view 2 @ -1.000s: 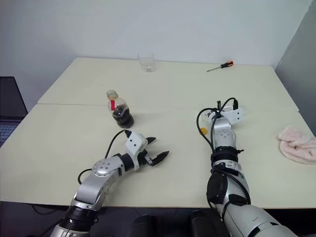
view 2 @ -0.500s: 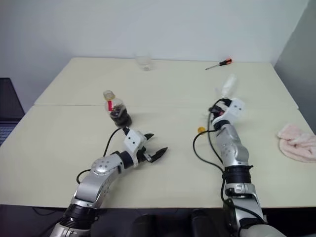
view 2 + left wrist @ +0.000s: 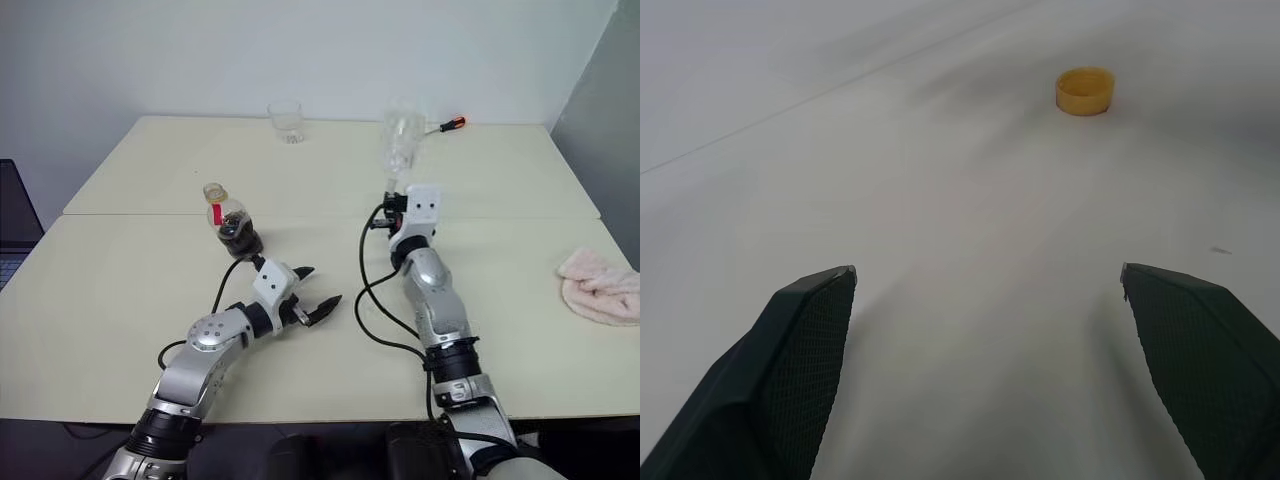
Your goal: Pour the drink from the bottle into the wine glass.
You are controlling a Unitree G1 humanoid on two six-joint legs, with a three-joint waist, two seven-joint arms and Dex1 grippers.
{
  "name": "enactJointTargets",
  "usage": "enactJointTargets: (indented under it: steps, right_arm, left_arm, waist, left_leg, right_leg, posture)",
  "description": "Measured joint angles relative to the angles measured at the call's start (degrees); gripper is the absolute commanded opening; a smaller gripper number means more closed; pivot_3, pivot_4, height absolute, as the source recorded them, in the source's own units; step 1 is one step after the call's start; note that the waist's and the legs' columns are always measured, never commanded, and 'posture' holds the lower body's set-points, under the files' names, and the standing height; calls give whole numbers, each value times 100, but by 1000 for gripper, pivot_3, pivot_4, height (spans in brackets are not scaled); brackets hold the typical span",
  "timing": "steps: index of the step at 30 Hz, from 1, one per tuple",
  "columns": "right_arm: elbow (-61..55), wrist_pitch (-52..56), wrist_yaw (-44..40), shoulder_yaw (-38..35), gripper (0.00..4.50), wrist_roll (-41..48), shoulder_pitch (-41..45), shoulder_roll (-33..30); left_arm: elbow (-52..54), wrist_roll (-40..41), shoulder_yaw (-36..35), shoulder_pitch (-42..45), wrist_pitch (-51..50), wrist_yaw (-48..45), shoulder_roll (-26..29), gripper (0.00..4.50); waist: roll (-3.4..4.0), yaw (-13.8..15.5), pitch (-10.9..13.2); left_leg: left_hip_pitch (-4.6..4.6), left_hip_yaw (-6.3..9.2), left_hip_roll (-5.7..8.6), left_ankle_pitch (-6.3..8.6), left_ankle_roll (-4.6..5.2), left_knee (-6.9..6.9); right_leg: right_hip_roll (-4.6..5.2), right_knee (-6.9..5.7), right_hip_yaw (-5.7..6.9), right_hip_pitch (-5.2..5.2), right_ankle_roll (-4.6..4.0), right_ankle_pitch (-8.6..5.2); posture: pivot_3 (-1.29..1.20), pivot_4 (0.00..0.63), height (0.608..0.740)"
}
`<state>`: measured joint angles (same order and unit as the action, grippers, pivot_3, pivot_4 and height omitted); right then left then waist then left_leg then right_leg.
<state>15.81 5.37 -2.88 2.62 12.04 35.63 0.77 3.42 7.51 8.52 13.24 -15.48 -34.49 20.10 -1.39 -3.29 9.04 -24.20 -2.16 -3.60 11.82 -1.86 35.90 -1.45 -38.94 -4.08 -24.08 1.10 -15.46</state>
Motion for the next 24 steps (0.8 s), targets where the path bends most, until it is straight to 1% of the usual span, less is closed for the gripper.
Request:
enactJointTargets:
  steps: [4,8,14,17,20,24]
  right_arm:
    - [802,-233,-138,117,135,-195,80,386]
    - [1115,-287,-235,242,135,-376,131,646]
    - [1302,-252,-300,346,134,-636,134,638]
    - [1259,-227,-347,319,134,-636,100,619]
    - [959,-175,-429,314,134,-636,-142,549]
    - [634,-30,-453,298,134,-630,-364,467]
  left_arm:
    - [0,-7,2,-4,0,-9,20,4500]
    - [4,-12,2,-9,-3,-12,40,4500]
    - [31,11,-1,-116,-63,-123,167,4500]
    - [35,33,2,-143,-162,-246,254,4500]
    - [98,160,-23,-177,-197,-355,279,4500]
    - [395,576,-361,-183,-372,-361,227,4500]
  waist:
    - [1,-3,1]
    - [1,0,1]
    - [1,1,1]
    - [1,1,1]
    - [0,2,0]
    - [-1,2,0]
  left_leg:
    - [-3,-1,-1,0,0,0]
    - [-7,2,-1,0,0,2]
    - [-7,7,1,0,0,4]
    - [-7,9,2,0,0,5]
    - [-7,11,1,0,0,4]
    - [-6,15,1,0,0,6]
  right_leg:
    - [0,-3,0,-2,-1,0]
    - [2,-2,0,-3,-1,0]
    - [10,-2,2,-3,-1,0]
    - [10,-3,3,-2,-1,0]
    - [9,-3,4,-1,-1,0]
    - [10,-5,4,1,-1,0]
  posture:
    - [0,150,740]
    - [0,150,740]
    - [0,150,740]
    - [0,150,740]
    - [0,150,740]
    - [0,150,740]
